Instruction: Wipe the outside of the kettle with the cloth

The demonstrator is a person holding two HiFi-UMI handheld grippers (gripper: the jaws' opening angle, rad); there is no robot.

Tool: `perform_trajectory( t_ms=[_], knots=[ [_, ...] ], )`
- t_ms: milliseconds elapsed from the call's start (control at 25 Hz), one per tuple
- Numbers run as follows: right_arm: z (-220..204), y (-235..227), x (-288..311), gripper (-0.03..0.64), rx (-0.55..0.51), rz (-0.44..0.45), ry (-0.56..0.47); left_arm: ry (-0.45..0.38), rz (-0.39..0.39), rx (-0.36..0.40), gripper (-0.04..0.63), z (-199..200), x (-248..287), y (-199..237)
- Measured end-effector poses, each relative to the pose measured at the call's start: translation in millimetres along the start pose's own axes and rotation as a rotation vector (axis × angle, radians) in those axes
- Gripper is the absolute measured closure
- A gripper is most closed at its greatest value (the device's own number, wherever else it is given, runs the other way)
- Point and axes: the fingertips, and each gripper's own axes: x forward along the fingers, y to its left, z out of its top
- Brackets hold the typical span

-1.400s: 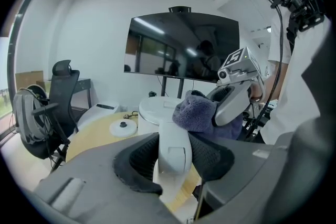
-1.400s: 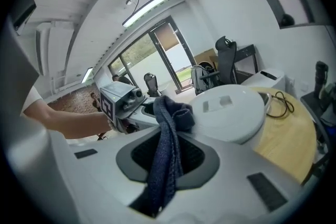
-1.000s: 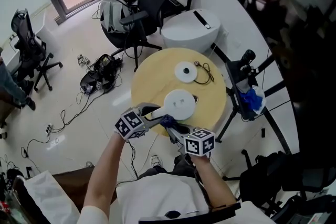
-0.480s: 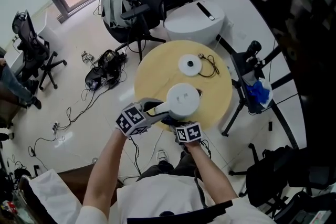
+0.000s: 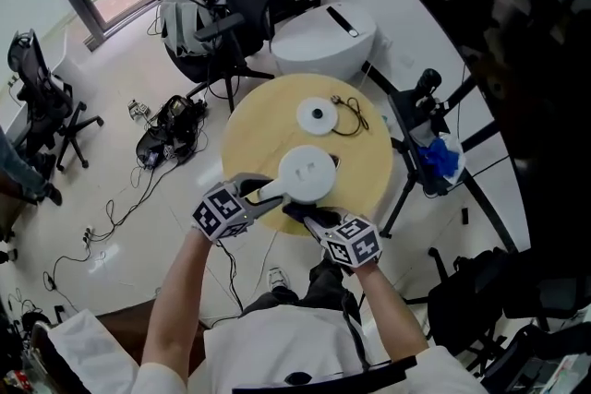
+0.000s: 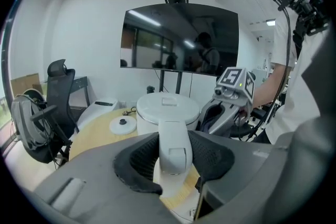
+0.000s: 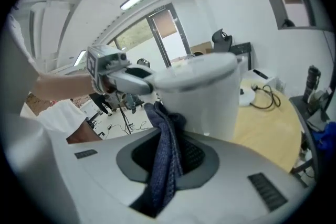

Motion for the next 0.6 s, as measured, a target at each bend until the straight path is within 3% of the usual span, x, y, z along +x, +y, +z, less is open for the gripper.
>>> perform_trajectory(
  t_ms=[280, 600],
  knots=[
    [35.9, 4.6, -44.8, 0.549, -0.032, -0.029, -0.058, -0.004, -0.003, 0.004, 0.42, 0.4, 0.8, 0.8],
    [2.6, -10.7, -20.5, 0.549, 0.03, -0.033, 0.012, 0.026, -0.019, 0.024, 0.42, -0.5, 2.8, -0.1]
  ],
)
